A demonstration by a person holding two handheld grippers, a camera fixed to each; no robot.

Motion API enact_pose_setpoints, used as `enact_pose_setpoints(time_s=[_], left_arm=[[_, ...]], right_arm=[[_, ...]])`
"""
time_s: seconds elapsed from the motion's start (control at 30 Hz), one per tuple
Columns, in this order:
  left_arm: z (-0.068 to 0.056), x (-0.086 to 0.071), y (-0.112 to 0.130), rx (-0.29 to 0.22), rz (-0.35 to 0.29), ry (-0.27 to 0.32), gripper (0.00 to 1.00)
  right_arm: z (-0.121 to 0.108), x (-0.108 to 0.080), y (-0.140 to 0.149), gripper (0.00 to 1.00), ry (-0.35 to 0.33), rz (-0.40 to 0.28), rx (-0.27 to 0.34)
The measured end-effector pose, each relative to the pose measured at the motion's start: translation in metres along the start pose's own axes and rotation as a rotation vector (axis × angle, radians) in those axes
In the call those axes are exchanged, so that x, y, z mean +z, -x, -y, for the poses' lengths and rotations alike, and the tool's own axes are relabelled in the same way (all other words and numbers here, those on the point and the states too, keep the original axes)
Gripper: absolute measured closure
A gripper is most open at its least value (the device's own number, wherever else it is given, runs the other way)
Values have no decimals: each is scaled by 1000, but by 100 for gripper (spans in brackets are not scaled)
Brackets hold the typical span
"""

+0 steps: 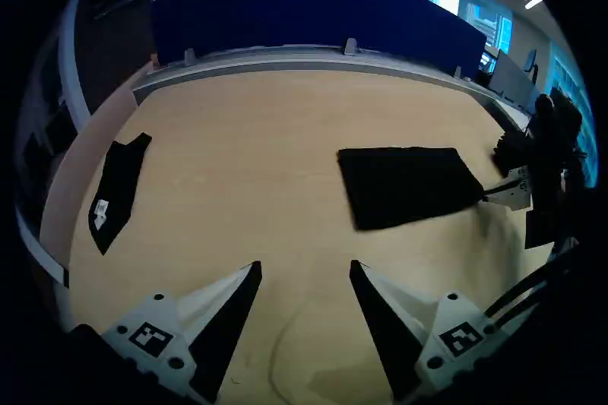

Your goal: Fold towel

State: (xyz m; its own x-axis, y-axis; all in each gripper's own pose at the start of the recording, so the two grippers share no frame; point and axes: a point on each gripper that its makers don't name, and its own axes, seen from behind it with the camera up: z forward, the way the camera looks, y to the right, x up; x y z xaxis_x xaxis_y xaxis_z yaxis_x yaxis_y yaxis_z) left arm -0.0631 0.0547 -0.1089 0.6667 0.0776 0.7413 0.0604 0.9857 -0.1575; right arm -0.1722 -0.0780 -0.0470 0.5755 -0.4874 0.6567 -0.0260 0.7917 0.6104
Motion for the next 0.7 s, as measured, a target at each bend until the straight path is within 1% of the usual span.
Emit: enact_pose_setpoints(time_s=[0.17, 0.27, 0.4, 0.57, 0.7], left_arm=[[4, -2, -1, -8, -5, -6, 15], [6, -5, -1, -14, -7, -9, 15], [7, -10, -1, -25, -10, -11, 15], [10, -17, 1, -46, -19, -17, 15], [15, -23, 3, -64, -24, -25, 14]], right_arm=[[-2, -12, -24, 96, 9, -41, -19], [-3, -20, -46, 96, 17, -67, -43], [2, -29, -81, 97, 26, -103, -106], [15, -37, -124, 96, 18, -140, -187], [25, -39, -146, 97, 10, -149, -245]])
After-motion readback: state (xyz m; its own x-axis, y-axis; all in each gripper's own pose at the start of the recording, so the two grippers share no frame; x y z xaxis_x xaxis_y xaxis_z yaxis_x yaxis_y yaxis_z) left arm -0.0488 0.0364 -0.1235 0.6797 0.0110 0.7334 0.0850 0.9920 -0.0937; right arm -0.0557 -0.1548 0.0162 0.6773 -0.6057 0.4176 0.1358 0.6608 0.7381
